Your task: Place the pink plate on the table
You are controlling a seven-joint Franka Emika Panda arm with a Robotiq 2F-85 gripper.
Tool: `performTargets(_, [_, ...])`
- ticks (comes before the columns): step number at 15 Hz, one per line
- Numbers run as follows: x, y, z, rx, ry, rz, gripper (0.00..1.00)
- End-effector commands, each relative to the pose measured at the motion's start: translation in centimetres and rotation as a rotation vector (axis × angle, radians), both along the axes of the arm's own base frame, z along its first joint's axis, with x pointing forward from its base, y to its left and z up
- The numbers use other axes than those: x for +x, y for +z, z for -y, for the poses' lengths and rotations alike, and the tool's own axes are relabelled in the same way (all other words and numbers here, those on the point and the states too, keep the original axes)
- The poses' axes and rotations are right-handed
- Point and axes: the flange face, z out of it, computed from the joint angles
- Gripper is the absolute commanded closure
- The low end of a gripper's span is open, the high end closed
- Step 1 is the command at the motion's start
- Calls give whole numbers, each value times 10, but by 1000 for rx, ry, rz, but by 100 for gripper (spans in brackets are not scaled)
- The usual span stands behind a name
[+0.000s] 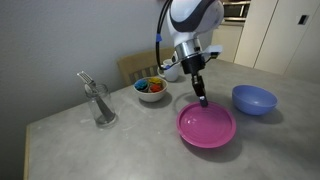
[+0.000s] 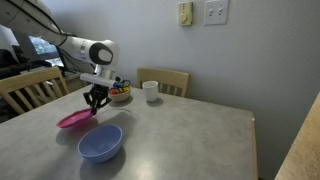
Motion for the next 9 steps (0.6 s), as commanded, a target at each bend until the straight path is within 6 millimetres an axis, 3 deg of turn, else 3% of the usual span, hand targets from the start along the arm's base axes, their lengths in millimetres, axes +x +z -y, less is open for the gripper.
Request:
performTargets(1, [13,-9,7,-18,13,-34,98])
performTargets(2, [14,-10,8,-20,20,-41,98])
performTargets(3, [14,-10,8,-31,32,-51,85])
performTargets(4, [13,-10,8,-43,41,-56,64])
performTargets(6, [12,-7,10,-68,64,-62,60])
performTargets(9, [7,8,14,-96,70,-58,40])
